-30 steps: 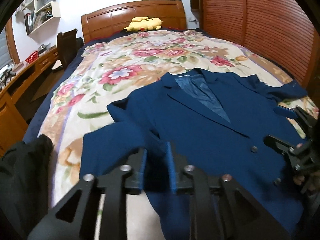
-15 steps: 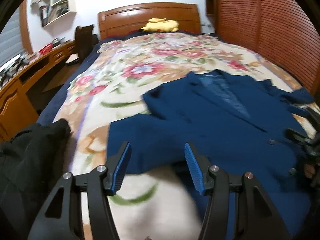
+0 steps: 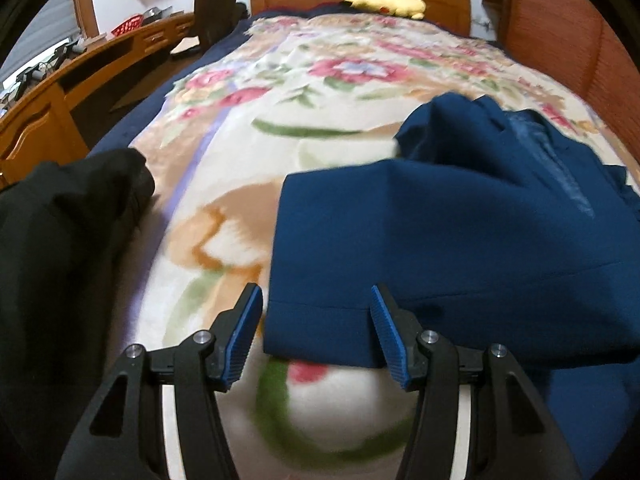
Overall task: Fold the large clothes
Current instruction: 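Grasp the sleeve cuff nearest the left tool with the left tool, then lay the held sleeve across the jacket front and open the left tool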
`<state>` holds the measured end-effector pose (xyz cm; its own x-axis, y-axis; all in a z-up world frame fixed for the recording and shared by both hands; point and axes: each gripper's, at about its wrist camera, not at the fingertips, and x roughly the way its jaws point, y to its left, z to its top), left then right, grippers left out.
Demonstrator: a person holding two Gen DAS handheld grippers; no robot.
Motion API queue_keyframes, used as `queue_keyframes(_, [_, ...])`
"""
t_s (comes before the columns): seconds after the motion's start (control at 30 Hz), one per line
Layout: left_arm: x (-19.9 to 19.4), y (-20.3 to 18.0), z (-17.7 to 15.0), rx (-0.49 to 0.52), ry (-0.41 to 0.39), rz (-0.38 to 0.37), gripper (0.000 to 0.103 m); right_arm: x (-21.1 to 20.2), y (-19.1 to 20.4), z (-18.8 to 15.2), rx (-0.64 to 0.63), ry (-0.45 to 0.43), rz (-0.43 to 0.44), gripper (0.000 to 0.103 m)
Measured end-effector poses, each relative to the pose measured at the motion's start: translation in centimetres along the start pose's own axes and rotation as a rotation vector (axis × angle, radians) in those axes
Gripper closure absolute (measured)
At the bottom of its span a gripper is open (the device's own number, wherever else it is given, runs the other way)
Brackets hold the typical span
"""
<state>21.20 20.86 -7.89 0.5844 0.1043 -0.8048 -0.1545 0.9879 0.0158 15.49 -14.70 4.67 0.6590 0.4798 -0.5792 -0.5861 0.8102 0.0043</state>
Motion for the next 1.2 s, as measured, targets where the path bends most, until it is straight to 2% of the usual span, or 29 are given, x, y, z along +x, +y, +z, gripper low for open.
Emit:
queue_keyframes(0.13, [1.9, 0.1, -0.2, 0.006, 0.053, 0.021, 0.046, 0.2, 0.1, 0.0, -0.003, 0.004, 0.002, 0.000])
queue_keyframes(0.33, [2.2, 0.2, -0.1, -0.025, 0.057, 0.009, 0.046, 0.2, 0.2, -0.1, -0.006, 0.007, 0.002, 0.000])
queue_keyframes(0.37, [2.1, 0.1, -0.1, -0.017, 0.056, -0.005, 0.056, 0.2, 0.2, -0.1, -0.010, 0.009, 0.001, 0.000])
queue_keyframes(0.4, [2.0, 0.0, -0.1, -0.015, 0.063, -0.023, 0.059, 0.2, 0.3, -0.3, -0.016, 0.011, -0.001, 0.000])
queue_keyframes(0.47, [1.6, -0.2, 0.0, -0.010, 0.062, -0.049, 0.086, 0.1, 0.3, -0.6, -0.032, 0.017, -0.006, 0.000])
queue_keyframes(0.53, [0.5, -1.0, 0.2, 0.008, 0.048, -0.059, 0.097, -0.2, 0.1, -0.9, -0.046, 0.018, -0.017, 0.000])
queue_keyframes(0.7, [-4.8, -4.3, 1.6, 0.055, -0.086, -0.094, 0.099, -1.3, -1.4, -1.2, -0.028, 0.005, -0.033, 0.000])
queue_keyframes(0.83, [-9.7, -8.2, 3.3, 0.091, -0.197, -0.160, 0.100, -2.6, -3.0, -1.3, -0.012, -0.010, -0.050, 0.000])
queue_keyframes(1.0, [-13.7, -14.7, 4.8, 0.193, -0.273, -0.236, 0.100, -4.2, -5.2, -2.0, 0.014, -0.017, -0.086, 0.000])
queue_keyframes(1.2, [-15.7, -20.8, 5.4, 0.270, -0.298, -0.317, 0.100, -6.2, -7.3, -2.5, 0.045, -0.036, -0.121, 0.000])
